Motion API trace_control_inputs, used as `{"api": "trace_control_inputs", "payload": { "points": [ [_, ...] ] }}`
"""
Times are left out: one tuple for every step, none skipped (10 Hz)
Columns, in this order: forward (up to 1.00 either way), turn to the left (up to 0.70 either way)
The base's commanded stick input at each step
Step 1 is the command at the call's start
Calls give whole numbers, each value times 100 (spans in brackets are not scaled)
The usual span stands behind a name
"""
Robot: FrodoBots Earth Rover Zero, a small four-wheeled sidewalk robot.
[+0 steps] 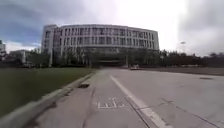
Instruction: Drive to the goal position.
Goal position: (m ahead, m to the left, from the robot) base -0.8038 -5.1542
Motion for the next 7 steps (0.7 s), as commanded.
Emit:
{"api": "trace_control_inputs", "payload": {
  "points": [
    [70, 0],
    [70, 0],
    [70, 0],
    [70, 0],
    [70, 0],
    [70, 0],
    [70, 0]
  ]
}}
